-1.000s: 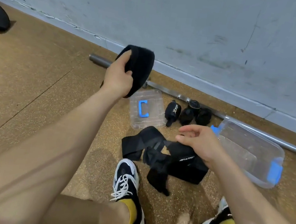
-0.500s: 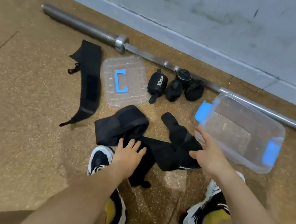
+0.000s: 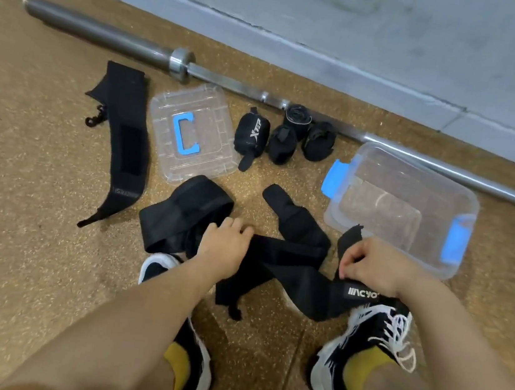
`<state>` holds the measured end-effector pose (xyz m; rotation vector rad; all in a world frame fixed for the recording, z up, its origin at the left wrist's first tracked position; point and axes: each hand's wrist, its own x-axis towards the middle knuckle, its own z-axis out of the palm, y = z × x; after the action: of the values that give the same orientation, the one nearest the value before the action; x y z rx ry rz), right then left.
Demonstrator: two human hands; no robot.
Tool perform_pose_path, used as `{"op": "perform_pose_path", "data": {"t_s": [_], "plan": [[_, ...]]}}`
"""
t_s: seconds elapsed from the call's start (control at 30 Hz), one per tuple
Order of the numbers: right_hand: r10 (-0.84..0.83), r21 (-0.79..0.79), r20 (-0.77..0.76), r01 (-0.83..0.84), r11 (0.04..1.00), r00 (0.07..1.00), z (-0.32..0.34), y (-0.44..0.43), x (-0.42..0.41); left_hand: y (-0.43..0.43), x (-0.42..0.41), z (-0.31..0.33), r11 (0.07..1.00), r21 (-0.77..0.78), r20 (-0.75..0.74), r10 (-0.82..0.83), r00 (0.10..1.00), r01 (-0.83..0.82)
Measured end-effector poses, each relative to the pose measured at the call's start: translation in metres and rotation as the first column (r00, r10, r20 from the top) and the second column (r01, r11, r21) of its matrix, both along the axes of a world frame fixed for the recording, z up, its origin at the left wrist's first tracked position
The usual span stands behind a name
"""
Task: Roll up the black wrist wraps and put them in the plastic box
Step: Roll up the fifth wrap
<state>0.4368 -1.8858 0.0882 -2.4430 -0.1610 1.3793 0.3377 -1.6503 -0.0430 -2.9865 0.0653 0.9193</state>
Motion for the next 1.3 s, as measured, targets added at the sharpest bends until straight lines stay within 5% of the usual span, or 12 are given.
{"op": "perform_pose_path", "data": {"t_s": [0.13,0.27,0.37,0.43,0.53,0.63,0.7,0.8,0.9,1.03,1.13,1.3], "plan": [[0.022,-0.068,-0.106,-0.029,0.997,0.994,-0.008,-0.016,-0.01,-0.046,0.015,-0.018,0.957,-0.289,0.005,0.003,1.0,-0.002],[-0.041,-0.074,-0.183,0.028,0.997,0.982,-0.023,-0.027,-0.019,-0.074,0.012,-0.018,0.969,-0.233,-0.068,0.07,0.995,-0.084],[-0.184,0.003,-0.133,0.186,0.982,0.974,-0.027,-0.025,-0.018,-0.072,0.017,-0.006,0.894,-0.398,-0.096,0.183,0.978,-0.206],[-0.249,0.069,-0.152,0.262,0.963,0.957,-0.026,-0.022,-0.016,-0.063,0.03,0.024,0.622,-0.604,-0.203,0.485,0.851,-0.498],[-0.328,0.169,-0.261,0.377,0.91,0.908,-0.011,-0.012,-0.016,-0.029,0.048,0.095,-0.133,-0.656,-0.616,0.663,0.425,-0.743],[-0.4,0.303,-0.608,0.666,0.682,0.686,0.016,0.011,-0.02,0.0,0.045,0.16,-0.406,-0.657,-0.748,0.457,0.481,-0.636],[-0.37,0.428,-0.74,0.818,0.385,0.561,0.042,0.035,-0.025,0.006,0.035,0.195,-0.377,-0.669,-0.742,0.388,0.547,-0.64],[-0.466,0.589,-0.706,0.808,0.033,0.533,0.083,0.059,-0.024,0.011,0.018,0.242,-0.055,-0.766,-0.599,0.425,0.679,-0.641],[-0.523,0.772,-0.501,0.629,0.09,0.69,0.133,0.071,-0.022,0.021,-0.001,0.29,0.209,-0.78,-0.485,0.395,0.78,-0.59],[-0.484,0.896,-0.257,0.394,0.206,0.836,0.2,0.09,-0.034,0.022,-0.017,0.353,-0.039,-0.913,-0.355,0.563,0.746,-0.406],[-0.419,0.928,-0.171,0.289,0.236,0.892,0.24,0.097,-0.041,0.017,-0.017,0.387,-0.047,-0.969,-0.184,0.791,0.583,-0.242],[-0.36,0.943,-0.133,0.23,0.24,0.923,0.3,0.087,-0.026,0.014,-0.01,0.433,-0.098,-0.993,-0.114,0.863,0.492,-0.059]]}}
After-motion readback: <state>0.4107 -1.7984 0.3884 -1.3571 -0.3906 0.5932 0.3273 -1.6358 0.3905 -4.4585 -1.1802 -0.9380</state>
